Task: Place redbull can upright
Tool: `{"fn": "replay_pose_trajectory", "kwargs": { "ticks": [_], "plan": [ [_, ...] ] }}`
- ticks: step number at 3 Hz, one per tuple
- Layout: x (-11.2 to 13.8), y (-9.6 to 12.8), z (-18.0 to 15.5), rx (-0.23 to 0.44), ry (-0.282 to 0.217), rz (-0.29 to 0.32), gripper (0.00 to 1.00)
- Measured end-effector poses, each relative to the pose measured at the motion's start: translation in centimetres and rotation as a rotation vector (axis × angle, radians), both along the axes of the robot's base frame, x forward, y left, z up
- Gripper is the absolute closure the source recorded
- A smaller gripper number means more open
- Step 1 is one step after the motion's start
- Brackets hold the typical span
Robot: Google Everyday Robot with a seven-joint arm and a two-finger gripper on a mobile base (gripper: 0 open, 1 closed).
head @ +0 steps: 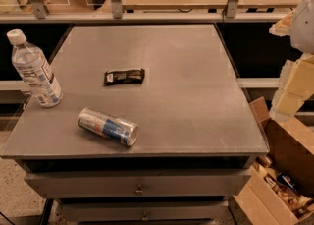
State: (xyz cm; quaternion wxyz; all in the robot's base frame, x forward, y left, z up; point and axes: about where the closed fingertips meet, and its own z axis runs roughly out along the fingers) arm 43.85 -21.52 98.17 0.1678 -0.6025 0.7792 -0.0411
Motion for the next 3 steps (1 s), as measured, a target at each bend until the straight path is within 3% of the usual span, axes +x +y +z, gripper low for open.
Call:
{"fn": "replay_pose_trajectory", "kwargs": {
  "ticks": [1, 2, 3],
  "plan": [
    [0.1, 0.7, 0.1, 0.005, -0.009, 0.010, 0.00],
    [0.7, 4.0, -0.3, 0.032, -0.013, 0.064, 0.00],
    [1.4, 9.1, -2.2, 0.042, 0.016, 0.134, 0.00]
  ]
}}
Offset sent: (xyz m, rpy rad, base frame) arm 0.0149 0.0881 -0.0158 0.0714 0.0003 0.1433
